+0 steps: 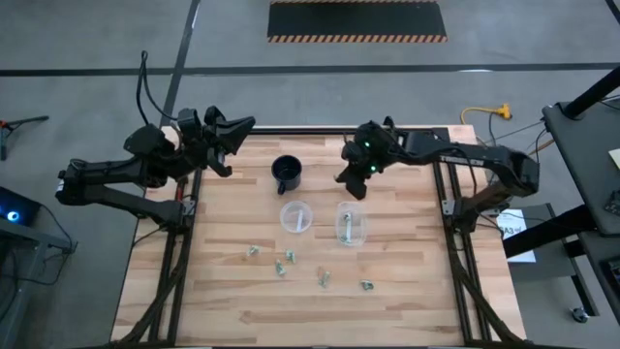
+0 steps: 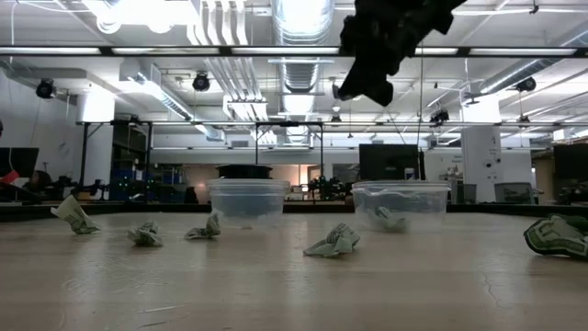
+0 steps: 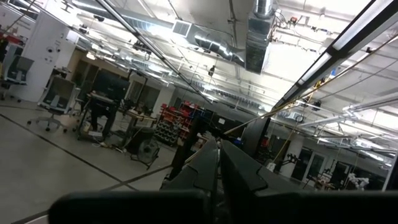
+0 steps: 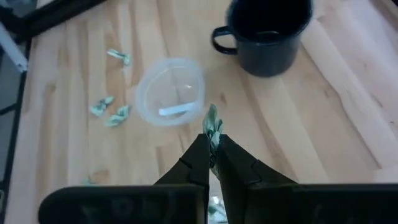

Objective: Pick and place Stevia / Truvia into bins
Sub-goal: Put the truvia packet into the oval transparent container

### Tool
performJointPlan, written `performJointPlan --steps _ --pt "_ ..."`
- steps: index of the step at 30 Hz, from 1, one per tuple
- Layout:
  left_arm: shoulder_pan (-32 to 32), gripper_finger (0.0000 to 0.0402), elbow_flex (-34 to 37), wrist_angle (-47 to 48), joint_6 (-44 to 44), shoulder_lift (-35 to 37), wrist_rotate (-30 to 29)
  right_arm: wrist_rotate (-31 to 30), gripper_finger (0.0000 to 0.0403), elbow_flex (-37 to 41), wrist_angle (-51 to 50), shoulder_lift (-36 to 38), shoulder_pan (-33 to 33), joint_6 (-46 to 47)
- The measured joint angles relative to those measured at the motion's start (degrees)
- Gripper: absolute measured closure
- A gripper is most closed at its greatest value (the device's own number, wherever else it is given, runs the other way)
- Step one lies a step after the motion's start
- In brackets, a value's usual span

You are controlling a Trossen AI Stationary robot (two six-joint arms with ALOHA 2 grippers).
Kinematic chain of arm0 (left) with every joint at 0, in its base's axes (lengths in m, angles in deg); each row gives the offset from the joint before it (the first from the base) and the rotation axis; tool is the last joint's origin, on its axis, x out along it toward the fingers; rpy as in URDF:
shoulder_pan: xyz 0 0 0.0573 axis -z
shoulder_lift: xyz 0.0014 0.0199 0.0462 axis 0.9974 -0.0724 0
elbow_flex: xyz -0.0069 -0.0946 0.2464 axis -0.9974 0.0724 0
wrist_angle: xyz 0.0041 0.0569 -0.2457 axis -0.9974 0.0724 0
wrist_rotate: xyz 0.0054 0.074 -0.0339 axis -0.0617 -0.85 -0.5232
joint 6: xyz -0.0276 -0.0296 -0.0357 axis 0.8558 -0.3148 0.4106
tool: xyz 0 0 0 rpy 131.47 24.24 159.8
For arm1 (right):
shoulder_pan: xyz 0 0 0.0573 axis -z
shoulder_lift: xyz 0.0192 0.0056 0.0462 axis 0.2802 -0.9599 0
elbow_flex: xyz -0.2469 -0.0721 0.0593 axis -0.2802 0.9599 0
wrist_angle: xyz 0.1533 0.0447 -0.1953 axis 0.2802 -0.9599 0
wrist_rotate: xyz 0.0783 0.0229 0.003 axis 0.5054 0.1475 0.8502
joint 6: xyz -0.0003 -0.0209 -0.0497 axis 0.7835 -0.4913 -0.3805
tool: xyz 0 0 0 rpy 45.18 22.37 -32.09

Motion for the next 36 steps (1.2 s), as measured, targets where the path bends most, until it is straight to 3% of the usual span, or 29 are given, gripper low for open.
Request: performJointPlan --steps 15,22,36 --pt "0.0 0.0400 0.0 0.1 0.0 0.0 0.0 -6.4 0.0394 13.8 16.6 10.3 -9.9 14.0" --pt "0.0 0.0400 0.0 0.4 0.0 0.1 0.0 -9.3 0.0391 16.2 16.9 12.0 -12.6 17.8" --pt "0.0 0.0400 0.0 0.5 0.0 0.2 0.0 -9.2 0.0390 18.4 16.4 16.6 -12.8 18.7"
